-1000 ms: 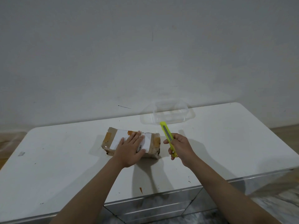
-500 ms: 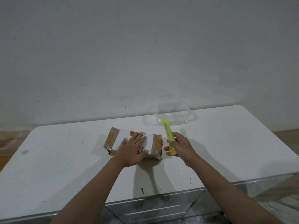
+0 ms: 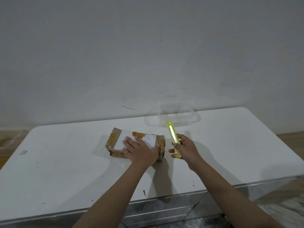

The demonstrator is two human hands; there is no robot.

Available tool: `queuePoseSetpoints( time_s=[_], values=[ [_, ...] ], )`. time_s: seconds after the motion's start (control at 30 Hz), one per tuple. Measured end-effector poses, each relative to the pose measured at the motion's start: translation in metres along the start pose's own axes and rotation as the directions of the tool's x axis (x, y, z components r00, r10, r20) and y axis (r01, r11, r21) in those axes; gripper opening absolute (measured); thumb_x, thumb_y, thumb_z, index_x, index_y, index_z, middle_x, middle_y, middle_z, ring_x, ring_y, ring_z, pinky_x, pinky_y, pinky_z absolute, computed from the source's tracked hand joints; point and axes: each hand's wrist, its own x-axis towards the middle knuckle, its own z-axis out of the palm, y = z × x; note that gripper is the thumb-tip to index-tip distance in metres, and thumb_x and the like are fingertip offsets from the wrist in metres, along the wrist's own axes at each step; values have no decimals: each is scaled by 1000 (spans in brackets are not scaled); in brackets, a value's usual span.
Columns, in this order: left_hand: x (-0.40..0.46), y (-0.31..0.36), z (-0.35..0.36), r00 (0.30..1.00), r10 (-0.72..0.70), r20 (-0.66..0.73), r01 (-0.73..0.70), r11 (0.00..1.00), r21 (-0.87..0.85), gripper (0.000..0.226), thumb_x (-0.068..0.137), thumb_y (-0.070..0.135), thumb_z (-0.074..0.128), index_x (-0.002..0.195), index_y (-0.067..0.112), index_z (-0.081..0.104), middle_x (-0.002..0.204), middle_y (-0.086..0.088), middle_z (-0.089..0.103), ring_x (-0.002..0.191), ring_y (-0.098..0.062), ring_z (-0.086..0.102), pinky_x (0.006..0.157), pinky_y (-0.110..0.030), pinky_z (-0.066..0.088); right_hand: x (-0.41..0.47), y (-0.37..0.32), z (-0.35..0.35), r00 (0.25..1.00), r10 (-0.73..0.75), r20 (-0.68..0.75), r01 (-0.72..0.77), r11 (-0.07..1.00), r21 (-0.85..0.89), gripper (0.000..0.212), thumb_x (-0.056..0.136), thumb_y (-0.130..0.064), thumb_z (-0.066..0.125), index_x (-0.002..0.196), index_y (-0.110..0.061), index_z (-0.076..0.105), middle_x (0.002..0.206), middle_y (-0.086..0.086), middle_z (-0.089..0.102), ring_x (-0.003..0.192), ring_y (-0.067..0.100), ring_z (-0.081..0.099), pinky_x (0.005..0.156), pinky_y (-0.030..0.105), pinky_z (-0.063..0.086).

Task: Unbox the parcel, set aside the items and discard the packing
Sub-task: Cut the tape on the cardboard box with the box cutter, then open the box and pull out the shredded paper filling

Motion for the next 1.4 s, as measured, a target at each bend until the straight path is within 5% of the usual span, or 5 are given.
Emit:
queuePoseSetpoints(
  time_s=[0.4, 0.57, 0.8, 1.07, 1.4],
  values=[
    [29, -62, -29, 913, 336, 230, -368, 923, 113, 106, 74, 81, 39, 151, 23, -5, 157, -12, -19, 145, -28, -18, 114, -55, -1, 29, 16, 8, 996, -10, -89, 1, 995, -101, 24, 87, -8, 59, 109, -16, 56, 99, 14, 66, 70, 18, 59, 71, 39, 54],
    [41, -84, -47, 864, 351, 361, -411, 905, 105, 105, 68, 78, 55, 147, 42, -4, 154, -13, -28, 140, -29, -29, 112, -59, -5, 43, 36, 16, 984, -110, -143, 42, 909, -416, 26, 84, -10, 61, 110, -8, 59, 94, 2, 58, 79, 21, 56, 67, 26, 41],
    [45, -90, -51, 819, 396, 415, -448, 893, 33, 105, 70, 68, 64, 148, 42, -1, 152, -10, -33, 138, -29, -34, 112, -58, -5, 61, 42, 33, 932, -244, -268, 100, 884, -457, 22, 85, -10, 59, 106, -6, 54, 88, 9, 60, 77, 25, 55, 66, 26, 38],
    [45, -94, -47, 814, 409, 412, -446, 895, -6, 105, 71, 67, 65, 147, 43, -3, 151, -8, -36, 137, -25, -36, 113, -57, -4, 85, 65, 38, 886, -411, -213, 83, 594, -800, 23, 77, -17, 66, 96, -4, 64, 90, 15, 62, 88, 36, 55, 72, 38, 42],
    [48, -96, -43, 804, 429, 411, -460, 888, -28, 106, 71, 68, 64, 147, 42, -4, 149, -7, -39, 136, -26, -38, 113, -56, -4, 105, 57, 45, 892, -403, -203, 123, 649, -750, 37, 77, -33, 71, 105, -11, 64, 91, 12, 63, 88, 32, 57, 76, 39, 44]
  ],
)
